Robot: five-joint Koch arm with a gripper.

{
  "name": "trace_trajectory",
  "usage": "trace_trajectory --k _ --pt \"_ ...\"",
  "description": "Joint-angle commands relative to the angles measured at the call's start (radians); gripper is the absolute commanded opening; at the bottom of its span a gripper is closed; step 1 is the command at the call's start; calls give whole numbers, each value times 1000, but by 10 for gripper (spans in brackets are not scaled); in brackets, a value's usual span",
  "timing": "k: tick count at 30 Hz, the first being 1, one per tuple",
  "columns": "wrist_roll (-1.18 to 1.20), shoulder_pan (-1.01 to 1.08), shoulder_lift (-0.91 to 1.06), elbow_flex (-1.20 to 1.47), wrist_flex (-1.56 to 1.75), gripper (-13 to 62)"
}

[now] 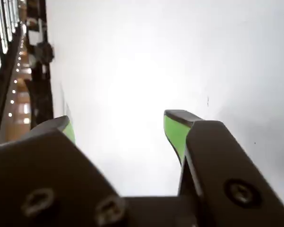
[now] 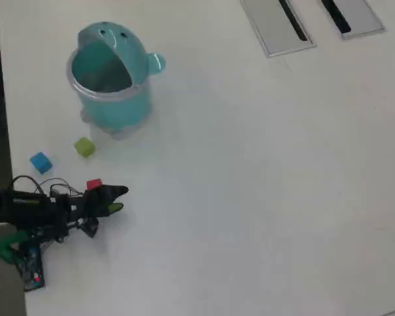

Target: Grasp RGB lego blocks and put them in the bin one by one.

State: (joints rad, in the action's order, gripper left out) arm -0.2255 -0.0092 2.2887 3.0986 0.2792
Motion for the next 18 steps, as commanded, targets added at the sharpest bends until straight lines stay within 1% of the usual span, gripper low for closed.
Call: trace_trajectory --k 1,8,18 --pt "-40 -3 66 67 95 345" --pt "-106 -2 67 66 230 336" --pt "-310 -2 67 54 525 330"
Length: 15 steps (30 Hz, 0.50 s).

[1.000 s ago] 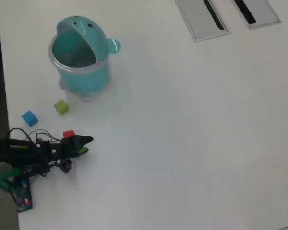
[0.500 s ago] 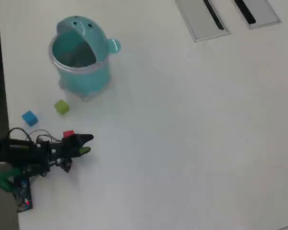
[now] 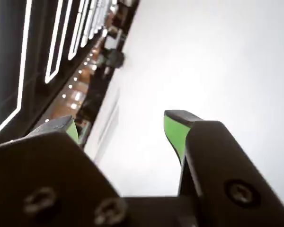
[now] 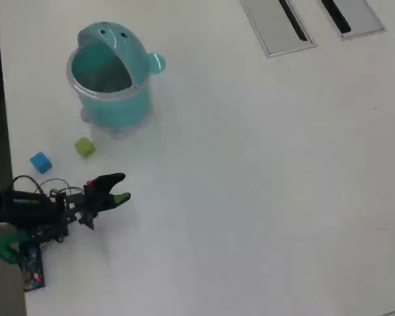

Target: Grasp RGB lego blocks and put them in the bin one by one.

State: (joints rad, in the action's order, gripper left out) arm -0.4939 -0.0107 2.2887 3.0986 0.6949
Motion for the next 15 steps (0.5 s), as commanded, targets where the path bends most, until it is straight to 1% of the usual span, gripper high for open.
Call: trace_trajectory --k 1,5,11,15 --pt "-43 0 67 46 118 330" --pt "-91 6 67 0 117 329" --pt "-92 9 67 -72 94 321" --pt "-92 34 72 -183 -34 321"
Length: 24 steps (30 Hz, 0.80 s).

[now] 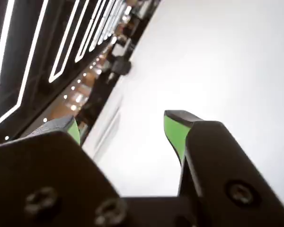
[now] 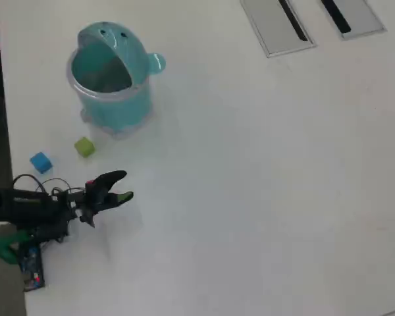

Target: Grasp RGB lego blocks and put them in the bin one by one.

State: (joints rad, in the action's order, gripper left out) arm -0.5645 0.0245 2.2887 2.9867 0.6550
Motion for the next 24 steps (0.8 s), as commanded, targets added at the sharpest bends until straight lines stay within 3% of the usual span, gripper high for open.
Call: trace_trajectory --k 1,11,18,24 --pt "-21 9 72 -106 -37 320" --pt "-83 28 72 -407 -278 312" --pt "-83 -35 75 -746 -680 314" --pt "-216 -87 75 -913 -925 328"
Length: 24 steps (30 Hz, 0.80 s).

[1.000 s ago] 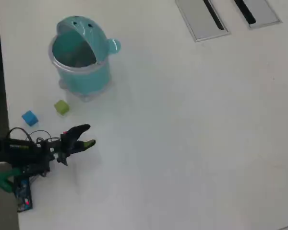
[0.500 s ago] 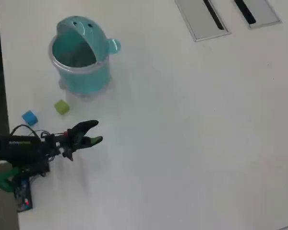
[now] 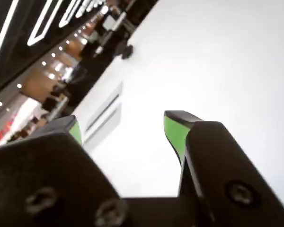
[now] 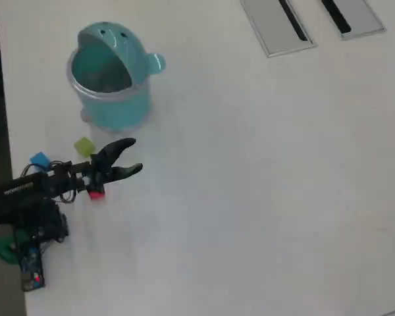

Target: Grasp RGB lego blocks and put them in the bin one by one.

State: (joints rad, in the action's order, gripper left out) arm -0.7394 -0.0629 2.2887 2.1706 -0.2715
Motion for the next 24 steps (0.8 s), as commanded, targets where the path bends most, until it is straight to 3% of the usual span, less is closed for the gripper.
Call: trace_trajectory --k 1,5,14,19,24 --pt "-69 0 75 -118 -40 333" --pt "-383 9 75 -278 -357 332" --pt "-736 -69 78 -385 -675 329" --pt "-795 -276 77 -465 -997 321" --pt "-819 -396 77 -408 -1019 323"
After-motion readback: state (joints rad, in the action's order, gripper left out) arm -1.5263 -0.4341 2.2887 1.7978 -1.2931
